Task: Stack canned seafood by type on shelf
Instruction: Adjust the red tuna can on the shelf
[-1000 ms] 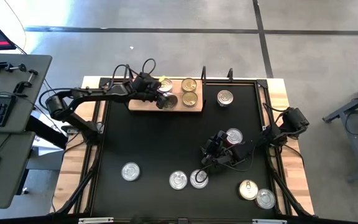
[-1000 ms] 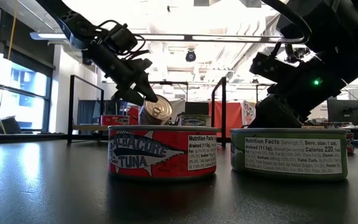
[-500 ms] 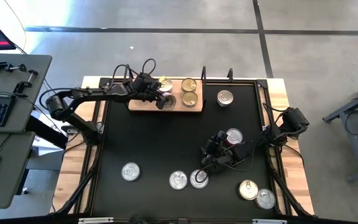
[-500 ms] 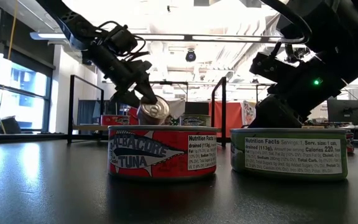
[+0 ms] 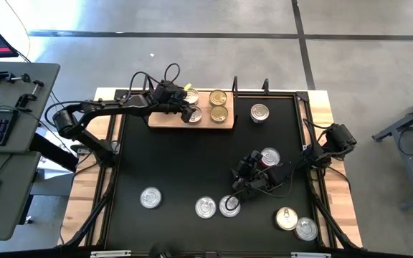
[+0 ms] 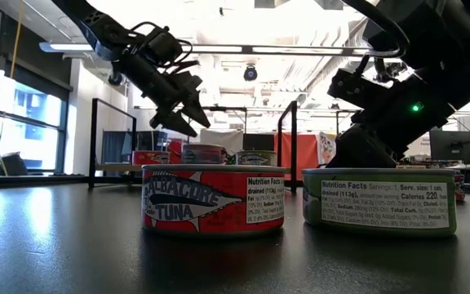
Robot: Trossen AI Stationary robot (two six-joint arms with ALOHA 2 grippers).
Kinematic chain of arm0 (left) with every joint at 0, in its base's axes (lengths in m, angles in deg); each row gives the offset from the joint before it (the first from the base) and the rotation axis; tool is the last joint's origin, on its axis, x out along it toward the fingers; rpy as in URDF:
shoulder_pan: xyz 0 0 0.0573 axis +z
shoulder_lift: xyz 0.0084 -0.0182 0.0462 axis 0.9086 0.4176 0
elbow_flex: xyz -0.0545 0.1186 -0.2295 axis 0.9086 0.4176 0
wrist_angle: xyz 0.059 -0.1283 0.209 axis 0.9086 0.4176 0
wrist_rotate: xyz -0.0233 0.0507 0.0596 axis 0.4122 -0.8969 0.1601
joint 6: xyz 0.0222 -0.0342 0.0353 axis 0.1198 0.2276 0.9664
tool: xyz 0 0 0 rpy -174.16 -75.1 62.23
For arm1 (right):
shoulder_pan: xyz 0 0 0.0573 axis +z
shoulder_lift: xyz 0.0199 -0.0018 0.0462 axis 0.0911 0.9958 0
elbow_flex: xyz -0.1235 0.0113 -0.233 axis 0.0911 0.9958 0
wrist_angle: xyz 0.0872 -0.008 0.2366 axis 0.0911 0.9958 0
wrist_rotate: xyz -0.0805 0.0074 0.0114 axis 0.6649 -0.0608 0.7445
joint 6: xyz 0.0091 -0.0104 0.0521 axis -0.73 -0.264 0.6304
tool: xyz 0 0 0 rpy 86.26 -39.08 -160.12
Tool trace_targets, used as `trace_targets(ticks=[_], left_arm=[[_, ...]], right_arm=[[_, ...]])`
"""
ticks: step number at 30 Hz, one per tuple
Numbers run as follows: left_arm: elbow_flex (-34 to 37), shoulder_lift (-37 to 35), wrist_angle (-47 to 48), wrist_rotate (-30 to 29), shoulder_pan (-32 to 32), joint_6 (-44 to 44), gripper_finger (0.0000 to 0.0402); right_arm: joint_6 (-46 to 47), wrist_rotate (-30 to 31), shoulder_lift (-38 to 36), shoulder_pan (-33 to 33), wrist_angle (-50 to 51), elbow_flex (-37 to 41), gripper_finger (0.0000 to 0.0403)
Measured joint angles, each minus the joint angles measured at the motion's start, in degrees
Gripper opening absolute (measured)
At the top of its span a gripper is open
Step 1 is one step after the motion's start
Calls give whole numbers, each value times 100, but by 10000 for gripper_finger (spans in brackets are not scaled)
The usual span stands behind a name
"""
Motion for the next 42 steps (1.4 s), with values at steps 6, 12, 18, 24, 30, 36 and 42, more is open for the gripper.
trace_targets(ticks=[6, 12, 18, 24, 30, 36, 42], left_arm=[[-241, -186, 576, -180, -120, 524, 268], [-275, -831, 1376, -1350, -930, 851, 268], [-73, -1305, 2218, -2995, -2278, 242, 268], [596, -1428, 2228, -4056, -3522, -1086, 268], [1030, -1429, 2262, -4990, -4029, -2252, 267], [925, -1429, 2182, -4213, -2852, -1975, 228], [786, -1376, 2056, -2997, -1566, -1179, 158]], right_arm=[[0, 0, 0, 2, -2, 0, 286], [0, -200, 2, -31, -39, 2, 286], [16, -929, 2, -330, -146, 2, 286], [-177, -1096, 7, -625, -901, 2, 286], [-1255, -1433, 7, -649, -2067, 2, 286], [-1740, -1444, 7, -649, -2730, 2, 286], [-1801, -1443, 7, -649, -2694, 2, 286]])
